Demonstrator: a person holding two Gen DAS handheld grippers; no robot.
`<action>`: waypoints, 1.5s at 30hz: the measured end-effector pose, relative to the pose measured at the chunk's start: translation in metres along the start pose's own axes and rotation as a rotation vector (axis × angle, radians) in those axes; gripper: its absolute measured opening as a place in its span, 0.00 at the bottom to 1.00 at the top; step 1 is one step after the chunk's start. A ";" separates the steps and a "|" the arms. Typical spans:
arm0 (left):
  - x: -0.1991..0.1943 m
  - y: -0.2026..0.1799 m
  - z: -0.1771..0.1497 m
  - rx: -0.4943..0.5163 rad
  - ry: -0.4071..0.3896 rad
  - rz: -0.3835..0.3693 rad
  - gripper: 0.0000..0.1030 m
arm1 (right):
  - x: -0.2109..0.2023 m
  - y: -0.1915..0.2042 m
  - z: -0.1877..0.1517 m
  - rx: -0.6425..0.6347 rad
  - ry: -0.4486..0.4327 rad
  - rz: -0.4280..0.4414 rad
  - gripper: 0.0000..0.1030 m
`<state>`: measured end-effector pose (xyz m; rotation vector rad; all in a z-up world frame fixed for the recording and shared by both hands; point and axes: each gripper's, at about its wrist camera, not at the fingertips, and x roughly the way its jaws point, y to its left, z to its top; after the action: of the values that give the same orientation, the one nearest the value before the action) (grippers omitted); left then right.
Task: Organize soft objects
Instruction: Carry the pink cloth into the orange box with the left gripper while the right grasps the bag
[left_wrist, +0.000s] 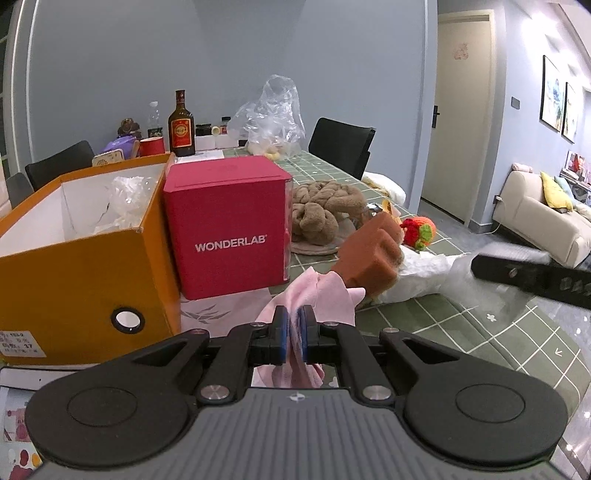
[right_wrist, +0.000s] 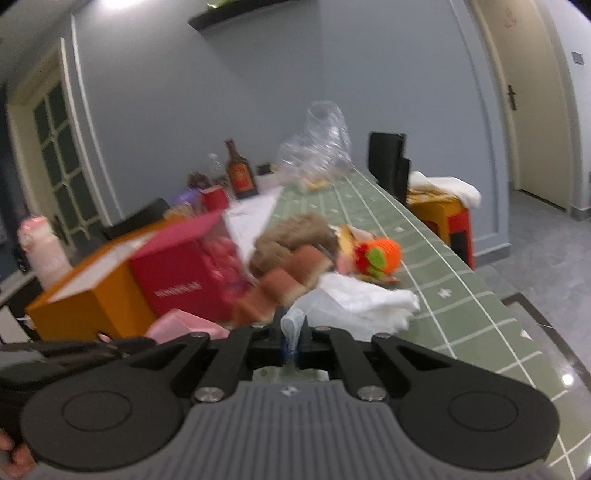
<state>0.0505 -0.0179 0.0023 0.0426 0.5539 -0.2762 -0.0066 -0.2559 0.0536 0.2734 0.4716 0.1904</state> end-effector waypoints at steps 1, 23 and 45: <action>-0.001 0.000 -0.002 -0.007 0.005 0.003 0.07 | -0.001 0.001 0.002 0.004 0.001 0.011 0.00; -0.043 0.026 0.014 -0.089 -0.088 -0.071 0.07 | -0.023 0.029 0.008 -0.027 -0.032 -0.015 0.00; -0.159 0.119 0.056 -0.137 -0.324 0.140 0.08 | 0.027 0.117 0.032 -0.206 -0.048 0.245 0.00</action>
<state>-0.0181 0.1300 0.1294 -0.0947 0.2451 -0.1047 0.0182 -0.1455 0.1053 0.1331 0.3666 0.4675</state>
